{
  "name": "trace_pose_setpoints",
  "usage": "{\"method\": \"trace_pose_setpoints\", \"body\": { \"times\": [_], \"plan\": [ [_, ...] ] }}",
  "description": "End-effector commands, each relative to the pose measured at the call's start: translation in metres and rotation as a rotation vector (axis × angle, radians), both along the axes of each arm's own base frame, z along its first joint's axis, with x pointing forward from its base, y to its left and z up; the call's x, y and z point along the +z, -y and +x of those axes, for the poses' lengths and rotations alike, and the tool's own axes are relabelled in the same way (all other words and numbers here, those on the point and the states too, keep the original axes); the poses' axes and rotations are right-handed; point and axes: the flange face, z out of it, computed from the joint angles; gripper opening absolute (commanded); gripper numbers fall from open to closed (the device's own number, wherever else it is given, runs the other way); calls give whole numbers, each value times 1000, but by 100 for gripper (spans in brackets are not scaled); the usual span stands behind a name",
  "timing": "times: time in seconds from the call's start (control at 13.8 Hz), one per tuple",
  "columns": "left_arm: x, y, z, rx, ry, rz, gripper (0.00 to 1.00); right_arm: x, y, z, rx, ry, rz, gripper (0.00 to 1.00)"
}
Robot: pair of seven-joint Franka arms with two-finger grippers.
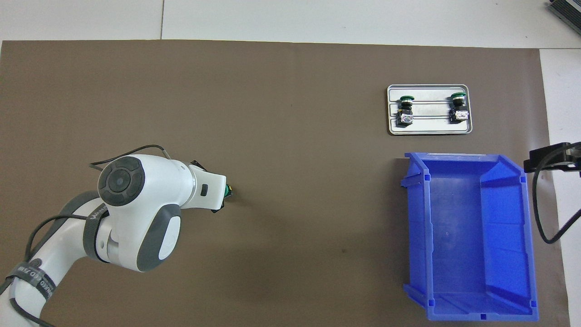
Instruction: Place and press button with both arms
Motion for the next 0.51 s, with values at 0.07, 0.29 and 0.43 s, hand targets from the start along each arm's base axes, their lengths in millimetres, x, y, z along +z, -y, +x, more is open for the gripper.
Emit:
{"method": "trace_pose_setpoints", "body": {
  "times": [0.07, 0.29, 0.43],
  "plan": [
    [14, -22, 4, 160, -41, 18, 0, 5, -5, -1, 26, 37, -9, 100],
    [23, -63, 14, 292, -102, 32, 0, 6, -12, -1, 11, 45, -14, 100],
    [34, -97, 22, 401, -101, 29, 18, 4, -15, 1, 19, 45, -10, 100]
  ]
}}
